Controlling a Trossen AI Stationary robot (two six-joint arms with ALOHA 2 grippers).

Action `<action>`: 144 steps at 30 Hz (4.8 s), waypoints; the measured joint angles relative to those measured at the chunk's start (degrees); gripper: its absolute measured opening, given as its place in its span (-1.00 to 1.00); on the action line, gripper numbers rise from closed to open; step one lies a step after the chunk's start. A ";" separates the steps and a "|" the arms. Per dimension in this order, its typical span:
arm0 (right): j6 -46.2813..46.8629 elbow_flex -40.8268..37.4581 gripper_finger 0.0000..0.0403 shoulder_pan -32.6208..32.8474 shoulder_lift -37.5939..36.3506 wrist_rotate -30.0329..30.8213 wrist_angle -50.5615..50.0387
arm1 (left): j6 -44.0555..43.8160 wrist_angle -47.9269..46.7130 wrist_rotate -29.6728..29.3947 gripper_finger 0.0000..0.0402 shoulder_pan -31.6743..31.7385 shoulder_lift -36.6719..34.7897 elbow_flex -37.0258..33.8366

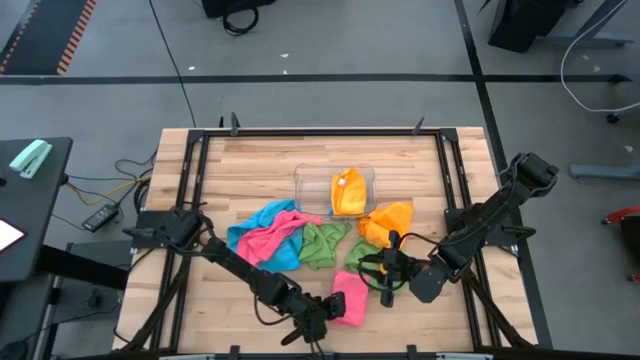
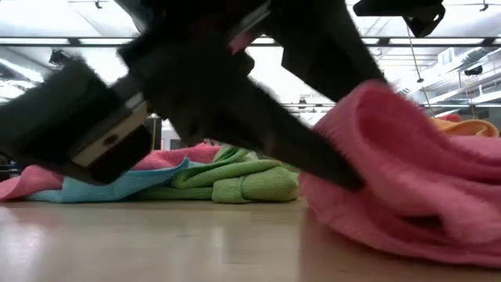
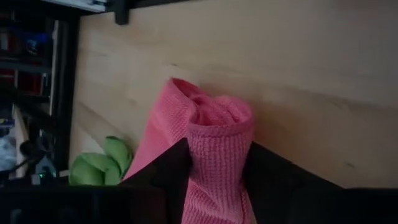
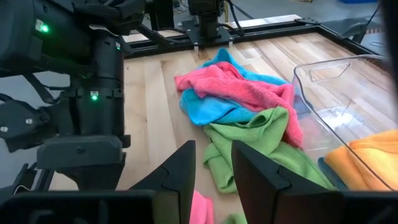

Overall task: Fold microfiber towels
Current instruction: Fold the bottom pink microfiber cloth

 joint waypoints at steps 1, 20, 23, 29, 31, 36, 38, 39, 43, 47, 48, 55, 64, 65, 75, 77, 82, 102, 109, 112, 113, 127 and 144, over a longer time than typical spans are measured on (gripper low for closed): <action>0.03 0.00 -0.44 0.00 0.00 0.00 0.00 | -0.55 0.01 0.41 -0.31 0.00 0.00 0.00; -0.18 0.00 -0.44 -0.07 0.00 0.01 0.04 | -15.45 2.93 0.78 -0.65 0.86 -0.09 0.00; -0.14 0.00 -0.44 -0.07 0.00 0.01 0.04 | -15.95 6.74 -0.58 -0.72 0.96 -0.08 0.00; 2.62 0.00 -0.44 -0.02 0.03 -1.35 0.11 | -13.46 9.29 -1.87 -0.94 0.68 0.38 0.04; 3.72 -0.02 -0.44 0.10 0.45 -2.72 0.27 | -14.58 8.74 -1.80 -0.94 0.72 0.61 -0.04; 9.41 -0.02 -0.44 0.96 0.48 -8.62 -0.60 | -12.98 10.65 -1.89 -0.78 0.81 0.57 0.02; 10.97 -0.01 -0.44 1.93 0.83 -10.51 -0.78 | -13.02 10.99 -1.87 -0.70 0.77 0.55 0.02; 11.62 0.07 -0.44 2.46 1.44 -10.72 -0.79 | -13.34 11.01 -1.87 -0.66 0.75 0.52 0.02; 14.57 0.00 -0.44 3.89 6.09 -10.80 -1.25 | -18.54 10.68 -0.37 -0.53 0.99 0.83 0.02; 18.44 -0.02 -0.44 4.48 11.10 -10.94 -0.95 | -23.96 11.09 4.09 -0.46 1.36 1.35 0.02; 19.37 -0.02 -0.44 4.51 11.94 -11.29 -0.93 | -24.81 11.02 4.58 -0.44 1.36 1.49 -0.02; 24.38 -0.02 -0.44 4.48 13.66 -15.81 -0.86 | -26.60 11.58 4.92 -0.35 1.25 2.52 -0.04; 29.62 -0.02 -0.44 5.13 11.30 -24.52 -6.21 | -23.35 13.57 1.84 -0.45 1.98 2.93 0.00; 30.36 -0.02 -0.44 5.35 11.30 -24.83 -7.13 | -21.70 13.63 1.37 -0.47 2.02 2.93 0.00; 33.28 -0.02 -0.44 6.08 11.28 -25.07 -10.89 | -5.05 14.18 1.40 -0.89 1.99 2.93 0.00; 33.40 -0.02 -0.44 6.10 11.28 -24.76 -11.28 | -3.43 14.26 1.36 -0.94 1.99 2.93 0.00; 33.47 -0.02 -0.44 5.69 11.28 -24.15 -11.28 | 2.02 18.61 0.71 -0.90 1.99 3.48 0.00; 36.16 0.00 -0.44 4.81 12.72 -27.96 -11.52 | 5.94 23.37 8.22 -0.88 4.49 5.14 -0.04; 36.43 0.00 -0.44 4.81 12.74 -27.65 -11.61 | -6.33 22.15 8.27 -0.40 3.27 6.05 -0.02; 36.71 0.00 -0.44 4.81 12.74 -27.48 -11.38 | -13.79 22.30 8.20 -0.16 3.08 5.69 -0.01; 36.77 0.00 -0.44 4.81 12.74 -27.45 -11.26 | -14.89 22.25 7.73 -0.10 3.08 5.60 0.00; 37.84 0.00 -0.44 4.85 12.74 -25.97 -10.46 | -3.08 14.05 -0.23 0.00 1.15 5.55 -0.02; 38.16 0.00 -0.44 4.85 12.74 -24.25 -10.29 | -2.19 -0.76 -2.49 0.00 1.33 -0.26 -0.06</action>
